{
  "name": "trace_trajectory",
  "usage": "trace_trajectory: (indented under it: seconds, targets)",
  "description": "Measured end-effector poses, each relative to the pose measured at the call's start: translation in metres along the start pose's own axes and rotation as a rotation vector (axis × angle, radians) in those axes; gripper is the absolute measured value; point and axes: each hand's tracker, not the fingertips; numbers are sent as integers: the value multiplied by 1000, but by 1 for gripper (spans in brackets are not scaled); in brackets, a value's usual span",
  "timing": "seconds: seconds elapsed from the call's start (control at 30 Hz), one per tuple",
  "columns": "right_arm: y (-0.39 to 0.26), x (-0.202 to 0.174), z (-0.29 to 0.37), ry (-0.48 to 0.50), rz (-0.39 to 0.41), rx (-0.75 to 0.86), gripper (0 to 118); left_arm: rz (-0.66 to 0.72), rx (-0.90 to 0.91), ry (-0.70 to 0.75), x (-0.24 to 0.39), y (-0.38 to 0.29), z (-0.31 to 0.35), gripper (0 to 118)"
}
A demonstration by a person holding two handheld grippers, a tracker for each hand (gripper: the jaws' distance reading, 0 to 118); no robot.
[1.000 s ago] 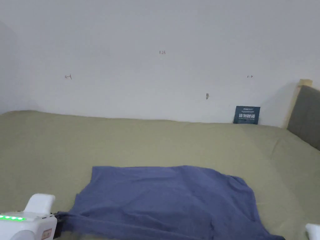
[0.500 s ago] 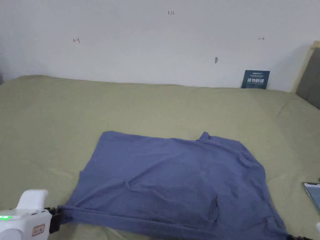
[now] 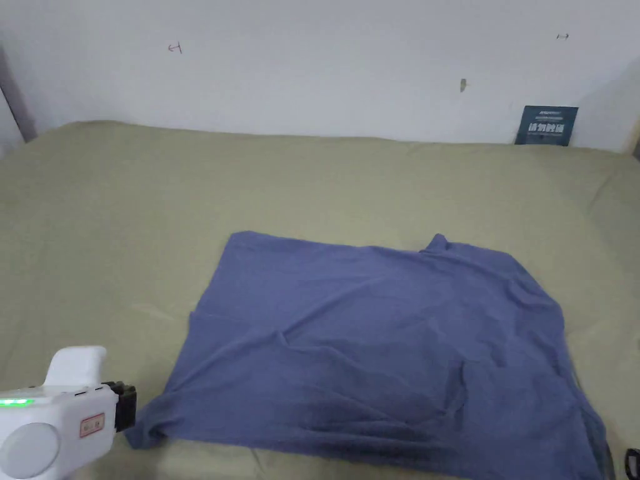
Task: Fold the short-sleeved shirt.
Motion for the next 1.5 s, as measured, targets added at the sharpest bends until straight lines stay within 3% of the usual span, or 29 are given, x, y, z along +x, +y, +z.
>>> trace_trajectory:
  seconds: [0.07, 0.13, 0.17, 0.2, 0.23, 0.27, 0.43, 0.47, 0.5, 0.57, 0.6, 0.63, 0.7, 0.73, 0.77, 0.87, 0.9, 0.93, 0.97, 1.13, 1.3, 1.5]
  targets:
    - [-1, 4, -2, 73, -27, -71, 0, 15, -39, -47, -9, -9, -11, 0]
    - [-3, 0, 0, 44, -24, -55, 0, -5, -46, -39, -9, -12, -17, 3]
    - [-3, 0, -1, 44, -19, -60, 0, -24, -60, -35, -10, -13, -22, 32]
    - [-5, 1, -3, 51, -25, -72, 0, -29, -64, -34, -4, -12, -18, 73]
    - [-7, 3, -6, 54, -30, -80, 0, -30, -68, -20, -4, -13, -23, 105]
    - [-7, 3, -7, 54, -31, -86, 0, -34, -92, -4, -3, -13, -32, 112]
    - [-9, 2, -12, 53, -19, -105, 0, -46, -168, 37, 0, -16, -62, 110]
    - [-9, 3, -13, 54, -15, -110, 0, -50, -168, 43, -1, -16, -66, 103]
    - [-10, 4, -15, 51, -15, -111, 0, -41, -160, 25, -2, -15, -63, 80]
    - [-9, 7, -16, 52, -13, -111, 0, 26, -155, -34, -2, -17, -63, 2]
    - [-8, 7, -18, 55, -12, -114, 0, 18, -171, -28, 18, -19, -58, 2]
    - [-9, 7, -19, 60, -9, -119, 8, 4, -185, -32, 30, -21, -58, 1]
    - [-10, 8, -28, 92, 7, -172, 88, -34, -170, -10, 39, -24, -55, 2]
    - [-12, 9, -35, 102, 8, -207, 115, -27, -172, -14, 24, -20, -50, 2]
    - [-15, 8, -38, 102, 6, -206, 113, -18, -169, -16, 25, -20, -48, 2]
    - [-24, 7, -52, 91, 32, -240, 91, -8, -170, -17, 15, -15, -49, 2]
    - [-23, 4, -56, 92, 31, -251, 76, -8, -172, -17, 14, -14, -49, 2]
    - [-25, 5, -58, 106, 37, -269, 45, -9, -171, -17, 14, -14, -50, 2]
    - [-26, 6, -58, 110, 41, -263, 2, -8, -172, -18, 13, -13, -50, 2]
    - [0, 6, -44, 122, 39, -196, 1, 0, -141, -69, -3, 7, -42, 2]
    - [70, 0, -38, 134, 43, -96, 1, -50, -79, -88, 4, 62, -36, 2]
    - [146, -14, -90, 114, 62, -69, 1, -76, -42, -82, 16, 136, -73, 2]
